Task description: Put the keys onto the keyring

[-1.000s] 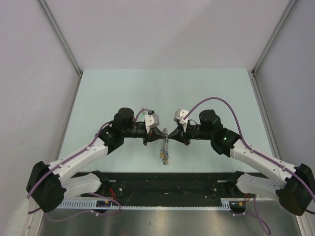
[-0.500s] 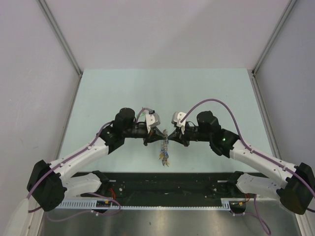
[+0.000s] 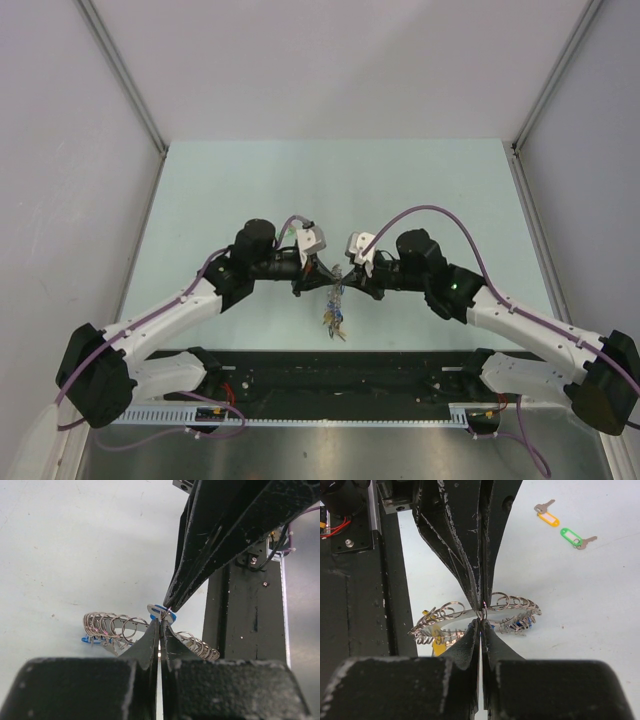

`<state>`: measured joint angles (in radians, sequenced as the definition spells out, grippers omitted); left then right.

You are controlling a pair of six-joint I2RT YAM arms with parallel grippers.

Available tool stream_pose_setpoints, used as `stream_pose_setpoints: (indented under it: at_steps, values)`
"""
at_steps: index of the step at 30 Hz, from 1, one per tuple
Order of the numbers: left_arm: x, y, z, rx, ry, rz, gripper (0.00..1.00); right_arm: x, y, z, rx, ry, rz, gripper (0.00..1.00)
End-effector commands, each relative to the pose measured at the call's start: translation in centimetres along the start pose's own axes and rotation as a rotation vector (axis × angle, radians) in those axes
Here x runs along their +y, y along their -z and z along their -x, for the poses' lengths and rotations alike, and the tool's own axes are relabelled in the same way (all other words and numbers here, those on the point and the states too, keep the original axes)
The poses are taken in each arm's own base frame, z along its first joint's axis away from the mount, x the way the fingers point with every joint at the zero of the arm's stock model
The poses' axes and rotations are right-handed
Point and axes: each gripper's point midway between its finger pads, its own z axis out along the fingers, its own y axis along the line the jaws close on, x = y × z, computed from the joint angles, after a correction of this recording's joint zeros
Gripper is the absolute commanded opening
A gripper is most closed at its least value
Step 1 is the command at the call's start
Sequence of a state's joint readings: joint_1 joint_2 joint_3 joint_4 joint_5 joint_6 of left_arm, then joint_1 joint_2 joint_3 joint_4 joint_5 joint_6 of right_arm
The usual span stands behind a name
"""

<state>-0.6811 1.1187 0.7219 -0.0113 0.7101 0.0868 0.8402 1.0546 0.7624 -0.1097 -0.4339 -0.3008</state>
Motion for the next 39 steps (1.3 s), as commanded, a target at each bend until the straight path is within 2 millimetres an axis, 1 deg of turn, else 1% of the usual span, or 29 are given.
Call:
stream_pose_setpoints:
  at_steps: [1,11,16,18,19,20,22,23,24,27,31,33,34,36,37,39]
  values:
    - [0.8,0.5,4.2,-0.107,-0.038,0.032,0.0,0.1,0.6,1.9,-0.026,0.04,-0.006,0.0]
    - [1.1,0.9,4.8,-0.133,-0.019,0.042,0.0,0.3,0.2,1.4,0.003,0.053,-0.015,0.0]
    - [0.9,1.1,5.7,-0.179,0.001,0.047,0.01,0.4,0.1,1.6,-0.006,0.045,-0.011,0.0]
    - [0.8,1.3,6.2,-0.216,0.009,0.053,0.01,0.4,0.1,1.8,-0.018,0.033,-0.007,0.0]
    - [0.9,1.4,6.4,-0.23,0.013,0.061,0.0,0.4,0.0,2.2,-0.037,0.036,-0.009,0.0]
    - [1.1,1.5,6.7,-0.257,0.009,0.077,0.0,0.5,0.0,2.1,-0.041,0.032,-0.005,0.0]
    - [1.2,1.7,7.0,-0.288,0.037,0.094,0.0,0.6,-0.2,2.6,-0.067,0.028,-0.003,0.0]
    - [1.6,1.7,7.1,-0.317,0.036,0.115,0.0,0.6,-0.1,2.9,-0.08,0.027,-0.004,0.0]
    - [1.4,1.8,7.3,-0.341,0.064,0.116,0.01,0.6,-0.1,3.0,-0.089,0.022,-0.003,0.0]
    - [1.7,2.0,7.5,-0.417,0.095,0.133,0.0,0.4,-0.1,3.3,-0.106,0.022,-0.014,0.0]
    - [1.7,2.1,7.0,-0.462,0.112,0.139,0.01,0.0,0.0,3.3,-0.106,0.026,-0.025,0.0]
    - [1.6,2.1,6.7,-0.467,0.116,0.138,0.06,-0.1,0.2,3.5,-0.11,0.036,-0.028,0.0]
    - [1.5,2.3,6.7,-0.471,0.113,0.14,0.14,-0.1,0.3,3.4,-0.109,0.038,-0.029,0.0]
    - [1.4,2.5,6.3,-0.47,0.113,0.142,0.22,0.0,0.4,3.6,-0.113,0.05,-0.025,0.0]
    - [1.5,2.6,6.2,-0.473,0.113,0.155,0.29,0.0,0.5,3.5,-0.112,0.052,-0.023,0.0]
    - [1.4,2.9,5.9,-0.464,0.111,0.171,0.35,0.2,0.5,3.5,-0.112,0.063,-0.012,0.0]
